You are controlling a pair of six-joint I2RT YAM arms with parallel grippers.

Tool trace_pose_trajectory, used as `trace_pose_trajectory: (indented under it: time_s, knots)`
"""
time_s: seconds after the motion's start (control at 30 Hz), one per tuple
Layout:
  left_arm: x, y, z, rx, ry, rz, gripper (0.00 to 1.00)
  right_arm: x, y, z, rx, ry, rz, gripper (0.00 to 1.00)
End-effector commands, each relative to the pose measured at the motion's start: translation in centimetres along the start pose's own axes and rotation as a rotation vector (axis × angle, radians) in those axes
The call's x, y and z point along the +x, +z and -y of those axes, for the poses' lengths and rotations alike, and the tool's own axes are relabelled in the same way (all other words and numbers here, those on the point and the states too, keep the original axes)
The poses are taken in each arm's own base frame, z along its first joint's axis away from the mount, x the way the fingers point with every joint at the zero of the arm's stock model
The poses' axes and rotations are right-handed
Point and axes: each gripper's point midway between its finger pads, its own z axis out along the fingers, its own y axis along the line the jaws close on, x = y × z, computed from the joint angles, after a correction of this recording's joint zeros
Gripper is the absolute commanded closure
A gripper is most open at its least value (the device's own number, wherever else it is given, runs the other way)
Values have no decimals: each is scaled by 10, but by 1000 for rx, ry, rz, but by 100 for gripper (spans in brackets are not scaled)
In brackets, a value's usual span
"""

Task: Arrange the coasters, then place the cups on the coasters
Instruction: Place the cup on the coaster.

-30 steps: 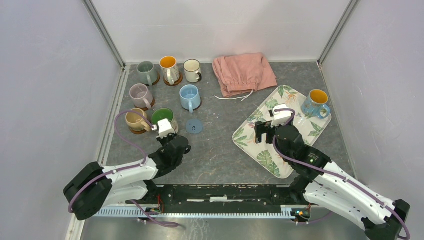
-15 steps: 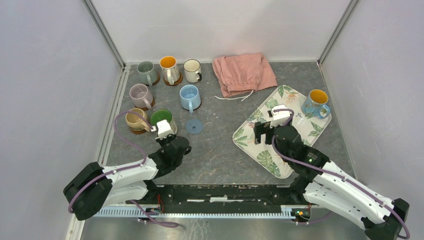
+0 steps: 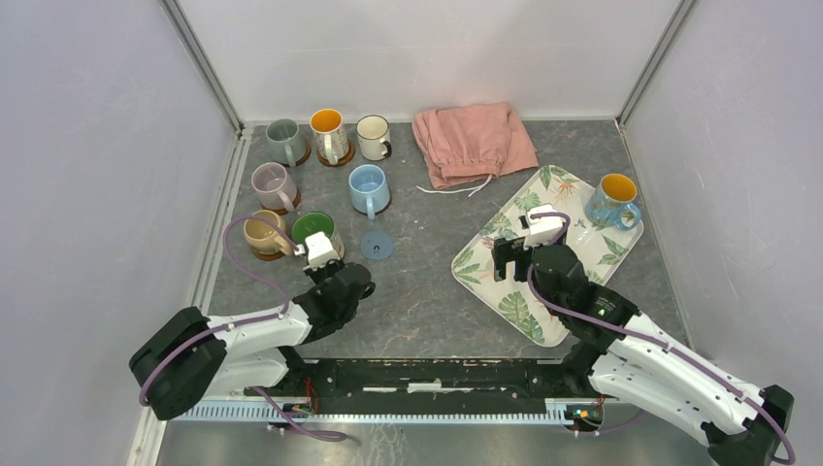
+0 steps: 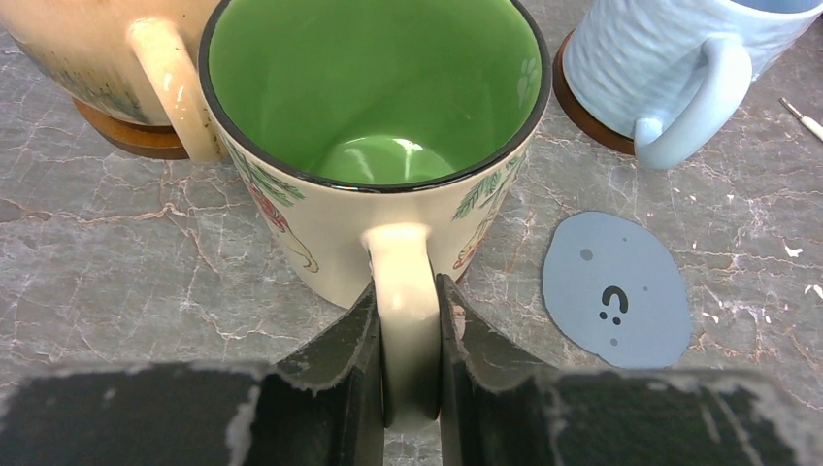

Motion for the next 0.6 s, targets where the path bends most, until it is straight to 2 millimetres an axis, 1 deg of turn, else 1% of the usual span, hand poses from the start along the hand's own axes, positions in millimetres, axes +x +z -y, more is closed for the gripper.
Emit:
trace_pose_trajectory:
  time_s: [0.0,0.4,0.57]
  knots:
    - [0,1,7,-8,-61,-3,91,-6,0,-2,-7,34,32,2]
    - [17,7,6,-57,-17,-37,90,-4,-1,0,-3,31,35,2]
    - [10,6,10,-50,-17,-34,84,-6,-1,0,-5,33,40,2]
